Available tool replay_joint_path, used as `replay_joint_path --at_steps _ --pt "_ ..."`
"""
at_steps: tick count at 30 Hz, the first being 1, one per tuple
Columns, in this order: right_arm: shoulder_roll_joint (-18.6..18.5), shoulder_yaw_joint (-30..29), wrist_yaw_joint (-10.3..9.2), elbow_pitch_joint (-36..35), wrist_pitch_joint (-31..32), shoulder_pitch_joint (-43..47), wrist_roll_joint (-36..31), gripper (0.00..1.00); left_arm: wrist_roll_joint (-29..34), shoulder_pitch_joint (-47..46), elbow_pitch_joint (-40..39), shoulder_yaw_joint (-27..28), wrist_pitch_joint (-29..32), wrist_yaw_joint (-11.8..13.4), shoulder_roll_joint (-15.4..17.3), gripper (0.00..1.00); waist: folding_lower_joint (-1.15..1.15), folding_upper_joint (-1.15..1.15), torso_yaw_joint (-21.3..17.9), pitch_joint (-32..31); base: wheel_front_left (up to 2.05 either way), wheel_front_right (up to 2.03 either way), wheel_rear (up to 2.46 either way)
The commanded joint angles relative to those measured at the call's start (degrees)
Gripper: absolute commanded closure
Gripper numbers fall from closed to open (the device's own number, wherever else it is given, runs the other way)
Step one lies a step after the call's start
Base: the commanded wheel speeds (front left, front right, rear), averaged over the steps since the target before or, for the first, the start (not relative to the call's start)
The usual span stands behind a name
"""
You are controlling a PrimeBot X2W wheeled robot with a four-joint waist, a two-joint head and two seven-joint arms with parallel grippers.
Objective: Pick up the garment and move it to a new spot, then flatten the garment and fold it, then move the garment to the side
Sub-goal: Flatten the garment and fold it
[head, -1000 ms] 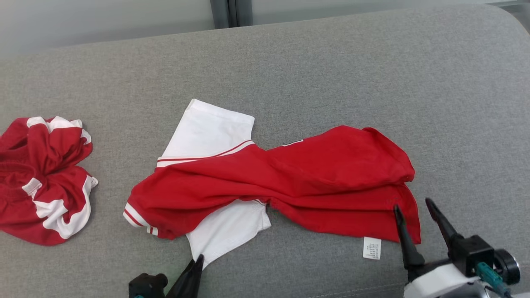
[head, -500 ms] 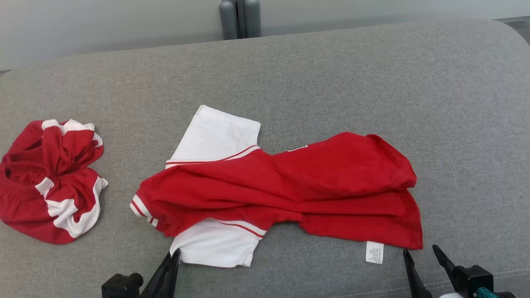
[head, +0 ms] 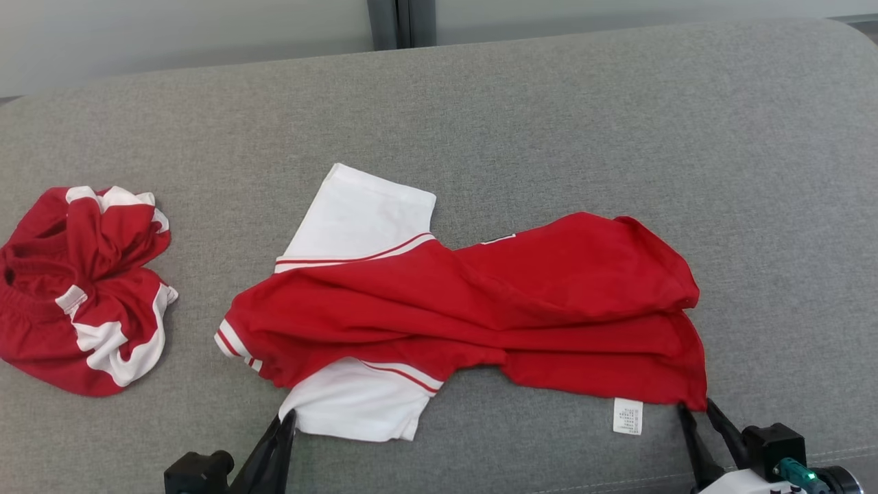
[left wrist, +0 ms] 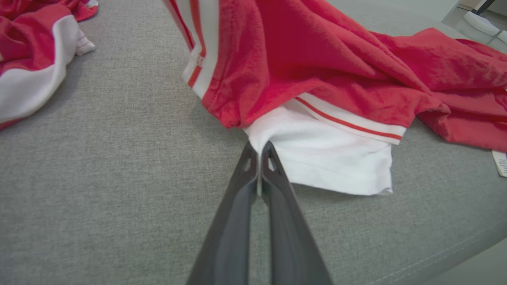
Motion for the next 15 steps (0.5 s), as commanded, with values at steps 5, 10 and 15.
replay_joint_path --at_steps 5,10,15 --pt "-0.2 0.2 0.03 0.8 0.0 -1.3 -1.3 1.00 -0.2 -1.2 0.4 -0.1 -0.9 0.1 0.4 1.00 0.00 0.00 0.4 0.3 0.00 0.00 0.00" --pt "-1.4 0.5 0.03 -5.8 0.0 -0.1 -1.6 1.00 -3.0 -2.2 -4.8 1.0 -2.7 -1.0 -0.3 1.00 0.00 0.00 0.6 0.0 0.00 0.00 0.00" --pt "-1.3 1.4 0.03 -15.2 0.0 -2.5 6.2 1.00 -7.2 -4.8 -16.3 2.3 -1.2 -2.4 2.8 1.00 0.00 0.00 -0.4 -0.3 0.00 0.00 0.00"
